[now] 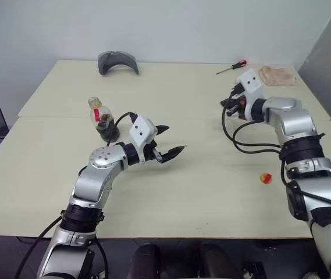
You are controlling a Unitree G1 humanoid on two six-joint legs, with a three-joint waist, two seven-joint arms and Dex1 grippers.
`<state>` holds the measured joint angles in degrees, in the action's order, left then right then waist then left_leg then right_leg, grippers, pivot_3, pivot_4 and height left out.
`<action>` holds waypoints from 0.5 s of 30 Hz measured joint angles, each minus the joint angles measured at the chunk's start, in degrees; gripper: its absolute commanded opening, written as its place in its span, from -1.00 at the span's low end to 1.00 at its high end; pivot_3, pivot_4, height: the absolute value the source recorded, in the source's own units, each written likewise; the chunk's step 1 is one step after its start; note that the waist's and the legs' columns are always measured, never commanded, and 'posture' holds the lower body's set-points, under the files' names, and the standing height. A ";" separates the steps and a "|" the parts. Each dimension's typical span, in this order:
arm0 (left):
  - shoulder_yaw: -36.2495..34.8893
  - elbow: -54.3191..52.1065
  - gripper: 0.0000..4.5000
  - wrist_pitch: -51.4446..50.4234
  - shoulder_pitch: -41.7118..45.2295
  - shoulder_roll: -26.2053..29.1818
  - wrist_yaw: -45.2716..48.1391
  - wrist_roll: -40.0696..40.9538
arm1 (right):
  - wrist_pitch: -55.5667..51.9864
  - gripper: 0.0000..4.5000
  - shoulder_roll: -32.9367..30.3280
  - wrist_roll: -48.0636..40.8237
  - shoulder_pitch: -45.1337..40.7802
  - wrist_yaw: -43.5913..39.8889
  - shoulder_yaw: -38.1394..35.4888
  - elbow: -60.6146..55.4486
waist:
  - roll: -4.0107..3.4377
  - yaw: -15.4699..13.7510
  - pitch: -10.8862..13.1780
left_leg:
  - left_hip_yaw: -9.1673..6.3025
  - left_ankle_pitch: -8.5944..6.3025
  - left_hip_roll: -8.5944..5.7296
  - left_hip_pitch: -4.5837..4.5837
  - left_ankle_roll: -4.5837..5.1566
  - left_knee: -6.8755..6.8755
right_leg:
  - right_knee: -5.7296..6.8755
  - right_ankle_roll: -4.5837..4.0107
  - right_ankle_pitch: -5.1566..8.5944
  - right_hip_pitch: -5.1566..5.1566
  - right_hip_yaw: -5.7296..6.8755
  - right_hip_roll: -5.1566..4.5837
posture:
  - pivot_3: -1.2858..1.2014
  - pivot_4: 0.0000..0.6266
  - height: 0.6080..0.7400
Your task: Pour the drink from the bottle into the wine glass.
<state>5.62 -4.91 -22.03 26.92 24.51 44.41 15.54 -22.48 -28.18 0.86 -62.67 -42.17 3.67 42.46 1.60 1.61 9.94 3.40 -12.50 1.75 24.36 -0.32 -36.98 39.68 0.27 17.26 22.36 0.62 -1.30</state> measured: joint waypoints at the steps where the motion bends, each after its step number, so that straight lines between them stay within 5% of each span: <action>1: -0.01 0.00 1.00 0.00 0.00 0.01 0.00 0.00 | 2.12 -0.98 -0.65 0.98 -0.44 0.61 0.25 2.11 | 0.00 0.01 0.00 | 0.00 0.00 0.00 0.00 0.00 0.01 | -0.03 0.00 0.00 0.00 0.00 0.00 | 0.03 -0.52 1.00; 15: 0.00 0.00 1.00 0.01 0.41 -0.07 0.10 0.04 | 17.63 -0.98 -1.13 9.18 -3.77 0.30 4.91 21.80 | 0.00 0.12 0.00 | 0.03 0.04 0.02 0.01 -0.06 -0.01 | -0.02 0.00 0.00 -0.01 -0.03 0.01 | 0.03 -0.52 1.00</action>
<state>5.62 -4.91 -22.02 27.33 24.44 44.51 15.58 -4.85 -29.32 10.04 -66.44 -41.87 8.58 64.25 1.59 1.73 9.95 3.43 -12.46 1.78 24.37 -0.38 -36.99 39.66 0.27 17.26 22.35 0.58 -1.29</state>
